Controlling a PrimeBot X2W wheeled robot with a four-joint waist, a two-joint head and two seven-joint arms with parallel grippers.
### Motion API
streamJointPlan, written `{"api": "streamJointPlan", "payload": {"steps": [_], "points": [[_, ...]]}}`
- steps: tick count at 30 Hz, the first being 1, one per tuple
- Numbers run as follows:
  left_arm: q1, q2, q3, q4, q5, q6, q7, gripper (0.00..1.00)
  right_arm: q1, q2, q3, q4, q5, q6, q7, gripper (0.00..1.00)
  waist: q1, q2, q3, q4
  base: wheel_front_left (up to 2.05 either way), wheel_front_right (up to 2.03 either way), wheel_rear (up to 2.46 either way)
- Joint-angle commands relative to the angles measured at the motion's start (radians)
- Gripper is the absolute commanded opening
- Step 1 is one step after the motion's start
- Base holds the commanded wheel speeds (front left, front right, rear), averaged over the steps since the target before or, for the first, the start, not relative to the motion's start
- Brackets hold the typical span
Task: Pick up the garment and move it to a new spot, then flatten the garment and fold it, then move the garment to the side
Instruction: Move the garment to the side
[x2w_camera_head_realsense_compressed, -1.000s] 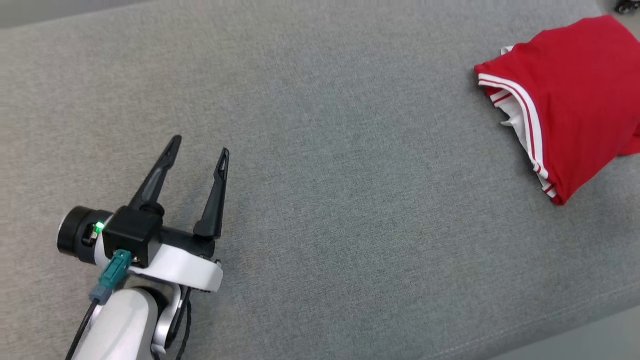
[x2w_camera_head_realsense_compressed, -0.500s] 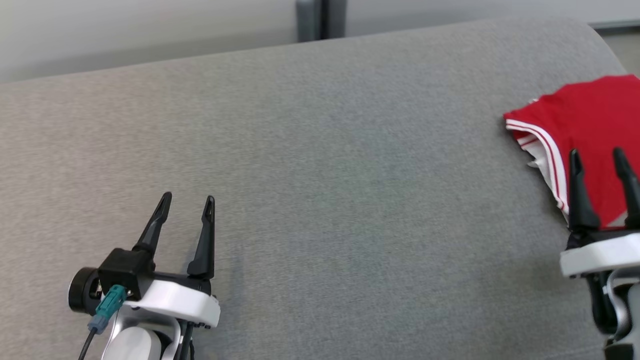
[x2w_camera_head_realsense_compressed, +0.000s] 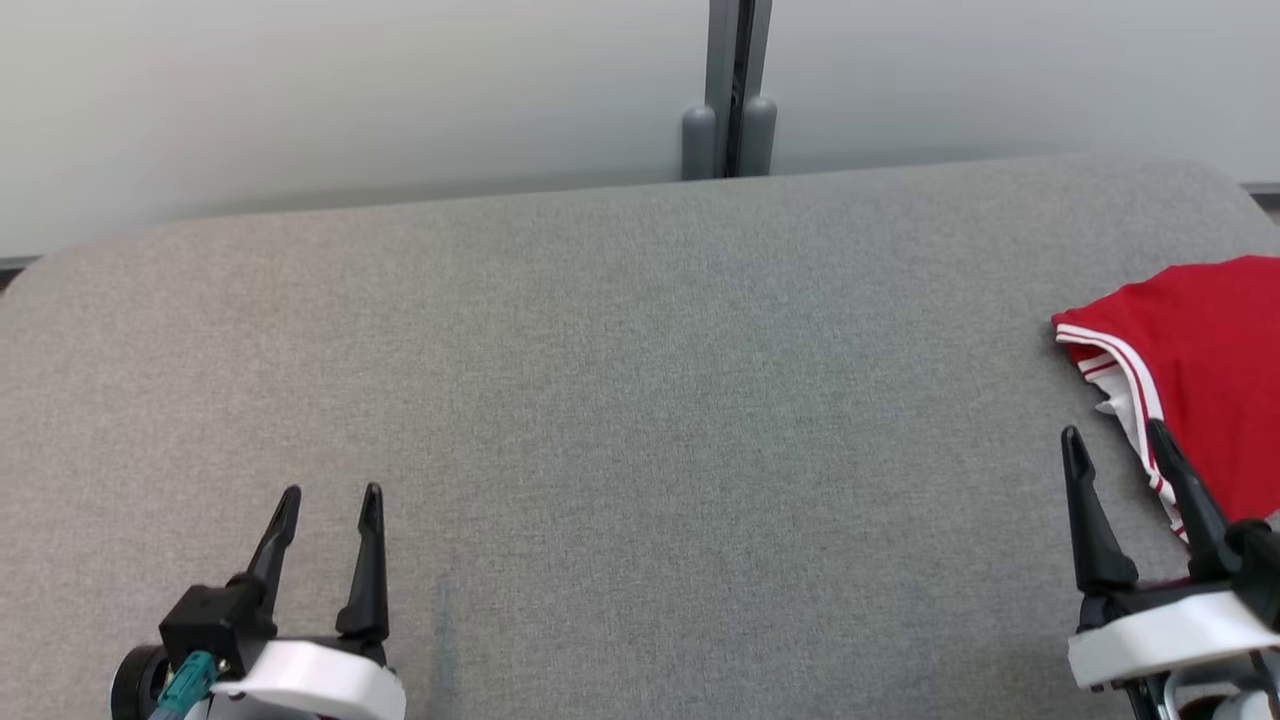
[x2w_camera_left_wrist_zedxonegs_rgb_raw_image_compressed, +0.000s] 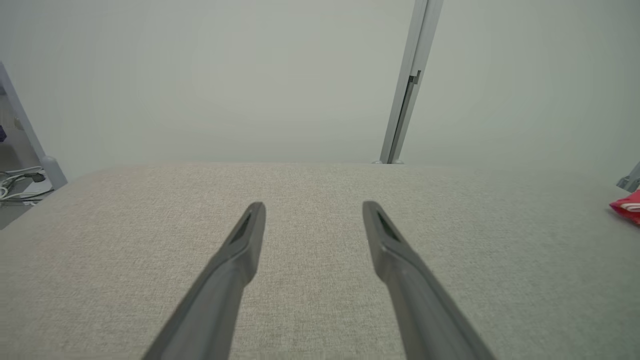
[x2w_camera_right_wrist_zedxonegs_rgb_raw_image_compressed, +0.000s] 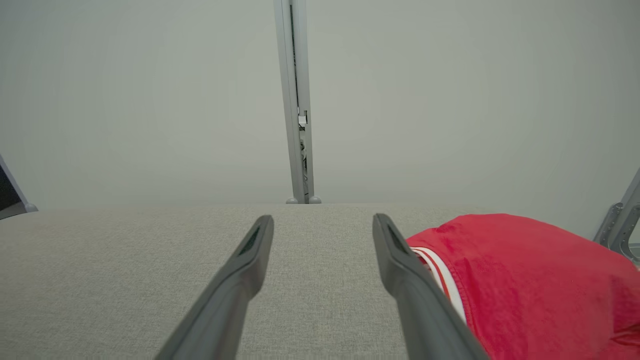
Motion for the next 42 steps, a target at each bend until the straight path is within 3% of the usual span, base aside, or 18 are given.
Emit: {"api": "streamJointPlan", "payload": {"steps": [1, 21, 42], "points": [[0.014, 0.007, 0.008, 0.002, -0.005, 0.001, -0.006, 1.00, 0.024, 0.000, -0.003, -0.020, -0.006, 0.000, 0.010, 1.00, 0.0000, 0.0000, -0.021, 0.001, 0.00, 0.00, 0.00], [0.124, 0.045, 0.018, 0.025, -0.041, -0.005, -0.002, 1.00, 0.194, 0.037, -0.020, -0.129, -0.022, 0.000, 0.090, 1.00, 0.0000, 0.0000, -0.125, 0.025, 0.00, 0.00, 0.00], [0.112, 0.048, 0.002, 0.050, -0.049, 0.000, -0.013, 1.00, 0.210, 0.045, -0.023, -0.154, -0.023, 0.000, 0.104, 1.00, 0.0000, 0.0000, -0.132, 0.020, 0.00, 0.00, 0.00]]}}
